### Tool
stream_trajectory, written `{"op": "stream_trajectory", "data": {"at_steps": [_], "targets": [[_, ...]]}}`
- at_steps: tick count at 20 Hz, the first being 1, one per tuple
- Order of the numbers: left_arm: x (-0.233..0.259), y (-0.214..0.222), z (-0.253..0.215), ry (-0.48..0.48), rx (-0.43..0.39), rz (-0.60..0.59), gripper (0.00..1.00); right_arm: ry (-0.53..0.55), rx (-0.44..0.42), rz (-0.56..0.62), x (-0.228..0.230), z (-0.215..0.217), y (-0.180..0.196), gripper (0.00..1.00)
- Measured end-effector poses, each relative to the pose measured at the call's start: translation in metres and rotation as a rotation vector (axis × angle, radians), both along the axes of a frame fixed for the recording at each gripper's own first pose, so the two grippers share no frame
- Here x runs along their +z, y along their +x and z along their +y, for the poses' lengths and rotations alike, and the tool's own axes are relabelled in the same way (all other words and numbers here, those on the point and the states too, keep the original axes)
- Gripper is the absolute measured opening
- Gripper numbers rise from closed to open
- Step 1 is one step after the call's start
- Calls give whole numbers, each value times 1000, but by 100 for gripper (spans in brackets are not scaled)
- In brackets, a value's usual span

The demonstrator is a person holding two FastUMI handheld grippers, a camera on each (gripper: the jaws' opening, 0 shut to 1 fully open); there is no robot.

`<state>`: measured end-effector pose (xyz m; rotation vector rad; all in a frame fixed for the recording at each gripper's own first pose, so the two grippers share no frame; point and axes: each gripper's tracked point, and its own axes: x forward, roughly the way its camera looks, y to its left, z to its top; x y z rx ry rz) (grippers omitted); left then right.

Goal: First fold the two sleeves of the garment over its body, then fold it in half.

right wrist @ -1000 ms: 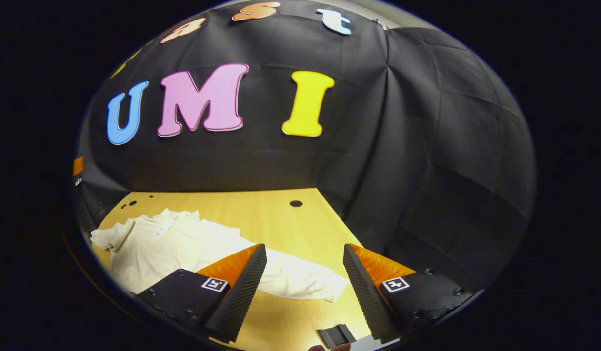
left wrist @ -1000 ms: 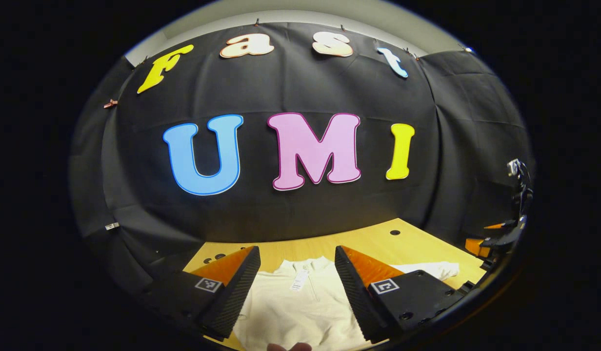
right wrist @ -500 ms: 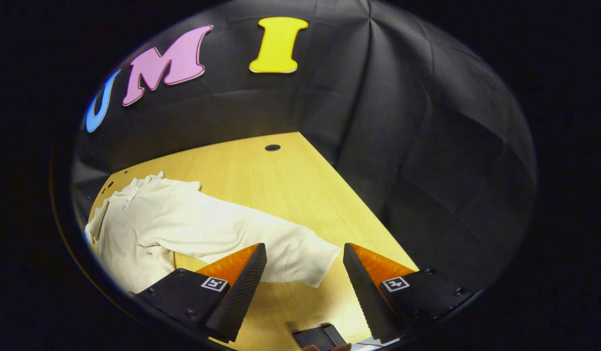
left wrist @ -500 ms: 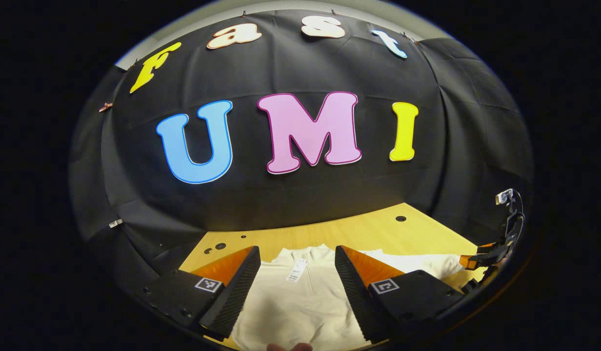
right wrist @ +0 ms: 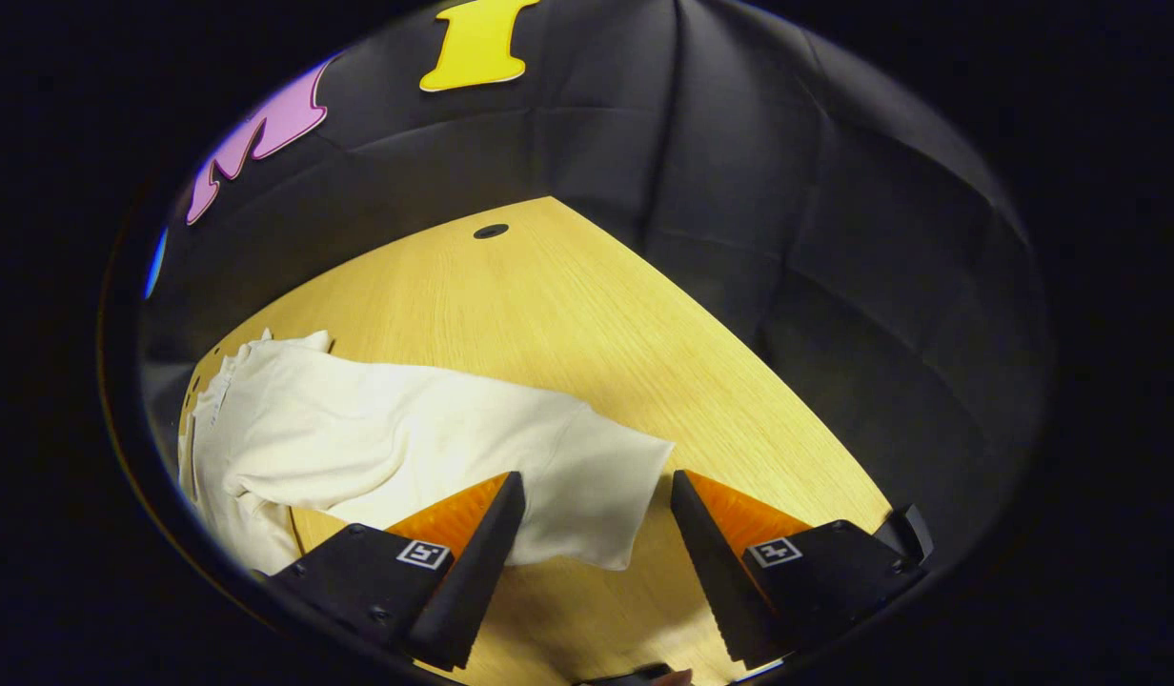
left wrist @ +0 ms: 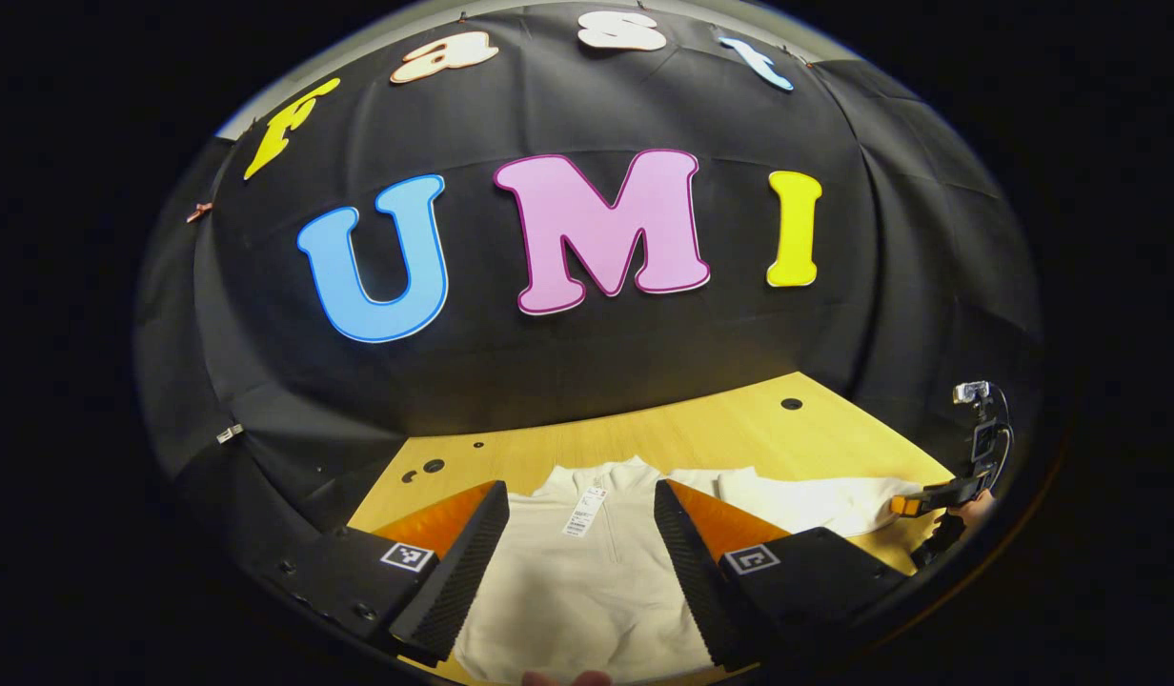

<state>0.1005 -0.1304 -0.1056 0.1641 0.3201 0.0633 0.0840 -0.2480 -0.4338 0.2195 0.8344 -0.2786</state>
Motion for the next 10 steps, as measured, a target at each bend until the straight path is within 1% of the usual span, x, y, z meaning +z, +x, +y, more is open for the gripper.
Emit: {"op": "stream_trajectory", "data": {"at_steps": [1,2,3,4,5,7,9,10], "targets": [[-2,1,0,0,4,8,95,-12,19,6,2,1,-1,96],[-5,2,1,-1,8,14,95,-1,47,8,2,5,1,97],[-5,3,2,-1,12,21,95,-4,70,15,3,11,4,92],[-7,4,3,0,15,22,95,5,93,9,2,17,8,82],[-6,5,4,6,16,22,95,20,105,8,2,21,10,59],[-4,5,7,22,20,20,95,23,72,6,3,21,10,28],[-1,2,9,26,12,13,95,35,21,8,5,22,13,17],[-2,-1,11,29,6,12,95,38,6,0,8,22,13,16]]}}
